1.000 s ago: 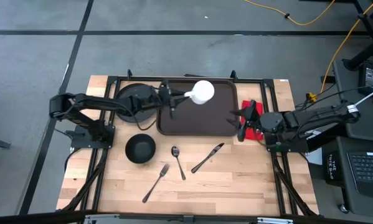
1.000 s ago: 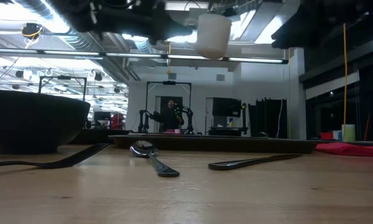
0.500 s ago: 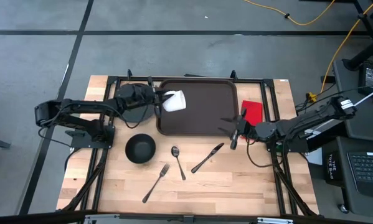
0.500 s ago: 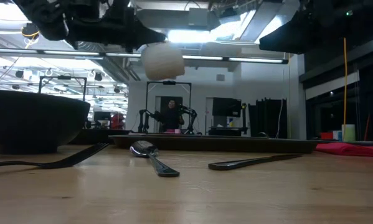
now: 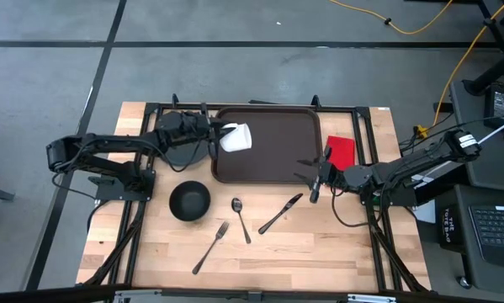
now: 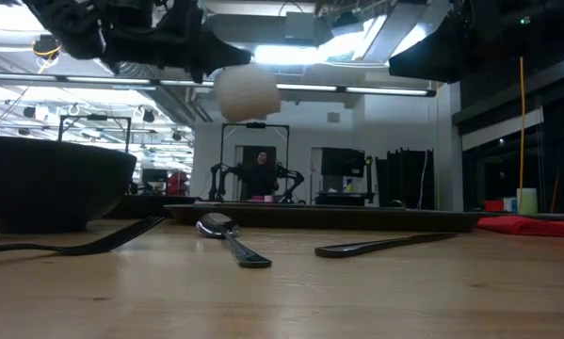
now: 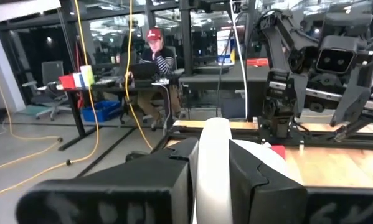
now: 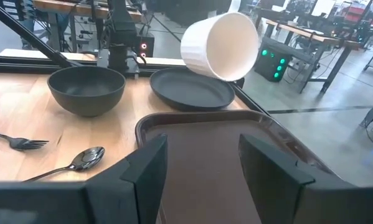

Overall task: Set up tray
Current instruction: Put the white mug on the top left of the brown tray

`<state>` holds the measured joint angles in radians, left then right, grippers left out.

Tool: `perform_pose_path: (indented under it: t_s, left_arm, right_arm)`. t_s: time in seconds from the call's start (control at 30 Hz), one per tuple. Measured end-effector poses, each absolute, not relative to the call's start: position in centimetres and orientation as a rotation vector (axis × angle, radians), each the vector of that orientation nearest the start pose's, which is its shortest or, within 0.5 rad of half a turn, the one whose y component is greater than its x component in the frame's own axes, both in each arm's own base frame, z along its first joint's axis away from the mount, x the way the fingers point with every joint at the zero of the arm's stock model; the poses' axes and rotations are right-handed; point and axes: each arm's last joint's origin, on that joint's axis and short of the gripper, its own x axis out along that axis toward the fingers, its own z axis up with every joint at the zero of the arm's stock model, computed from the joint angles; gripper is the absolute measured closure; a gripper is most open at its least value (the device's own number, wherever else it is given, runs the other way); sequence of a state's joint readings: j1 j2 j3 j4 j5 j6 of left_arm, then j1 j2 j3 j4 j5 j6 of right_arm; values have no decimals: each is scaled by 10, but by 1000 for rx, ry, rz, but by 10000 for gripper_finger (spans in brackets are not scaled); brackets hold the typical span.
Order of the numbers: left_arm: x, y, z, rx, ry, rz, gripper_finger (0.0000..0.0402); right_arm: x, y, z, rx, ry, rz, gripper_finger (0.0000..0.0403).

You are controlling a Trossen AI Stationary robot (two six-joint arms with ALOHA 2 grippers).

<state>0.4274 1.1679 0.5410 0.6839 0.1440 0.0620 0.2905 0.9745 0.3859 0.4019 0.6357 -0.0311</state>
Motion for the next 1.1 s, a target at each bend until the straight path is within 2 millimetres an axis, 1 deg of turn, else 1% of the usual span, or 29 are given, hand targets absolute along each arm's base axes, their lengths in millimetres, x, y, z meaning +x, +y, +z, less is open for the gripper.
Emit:
perform_pose_path:
  t_s: [0.13,0.27,0.4,0.53,0.77,0.83,0.93,1.0,1.1]
  left_arm:
    - [232,101,270,72,-10,287,358]
    - [233,101,278,92,-56,289,358]
    - [233,101,281,79,-81,286,360]
    - [235,96,281,75,-87,266,358]
    - [236,88,292,118,-202,234,363]
    - [237,89,291,123,-208,235,361]
    - [244,93,283,133,-183,241,359]
    - [247,98,278,140,-173,244,360]
    - [251,108,268,139,-221,242,363]
  right_arm:
    - [195,40,219,-113,173,-341,201]
    - [195,40,219,-111,173,-342,201]
    - [195,40,219,-111,173,-340,201]
    - [195,42,219,-110,174,-286,201]
    - [196,42,219,-107,174,-271,201]
    - [196,42,219,-107,173,-271,201]
    - [196,42,219,-107,173,-271,201]
    - [196,42,219,-106,172,-271,201]
    - [196,42,219,-105,173,-271,201]
